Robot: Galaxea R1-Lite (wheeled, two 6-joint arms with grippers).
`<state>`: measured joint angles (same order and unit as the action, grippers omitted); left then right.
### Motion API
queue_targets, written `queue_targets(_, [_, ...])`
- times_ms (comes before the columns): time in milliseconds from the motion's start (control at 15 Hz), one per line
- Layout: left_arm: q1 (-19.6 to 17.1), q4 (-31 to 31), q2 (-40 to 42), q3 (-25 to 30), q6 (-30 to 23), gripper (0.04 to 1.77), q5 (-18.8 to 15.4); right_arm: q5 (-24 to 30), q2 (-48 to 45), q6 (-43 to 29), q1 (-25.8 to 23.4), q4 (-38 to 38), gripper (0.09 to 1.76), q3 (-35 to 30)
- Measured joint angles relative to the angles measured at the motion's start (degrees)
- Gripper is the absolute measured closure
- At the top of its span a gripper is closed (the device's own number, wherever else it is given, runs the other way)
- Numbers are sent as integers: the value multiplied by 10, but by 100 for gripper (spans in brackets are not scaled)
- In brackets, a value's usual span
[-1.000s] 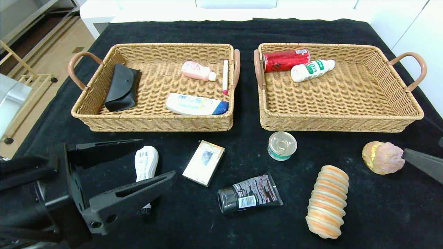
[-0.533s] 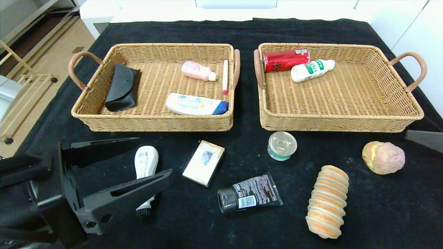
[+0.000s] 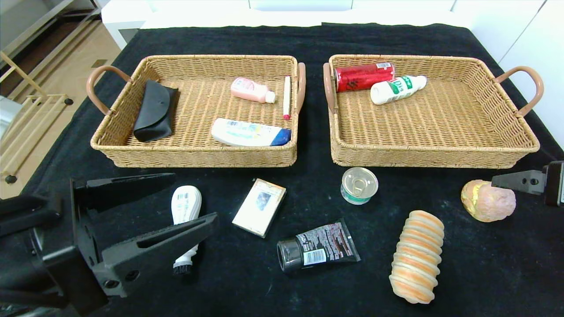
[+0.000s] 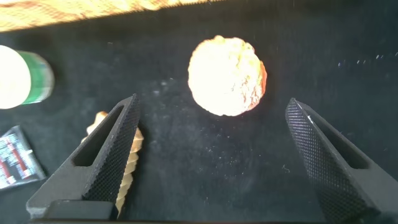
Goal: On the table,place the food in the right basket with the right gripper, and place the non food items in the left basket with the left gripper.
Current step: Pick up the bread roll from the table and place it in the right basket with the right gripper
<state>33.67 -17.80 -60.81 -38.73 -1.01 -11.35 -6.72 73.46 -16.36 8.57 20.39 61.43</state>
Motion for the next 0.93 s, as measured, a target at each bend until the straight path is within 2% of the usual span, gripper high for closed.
queue_targets(600, [1, 0, 4, 0, 1, 9, 0, -1, 67, -28, -26, -9, 14, -1])
queue_targets(933, [0, 0, 7, -1, 4, 9, 0, 1, 99, -29, -33, -57, 14, -10])
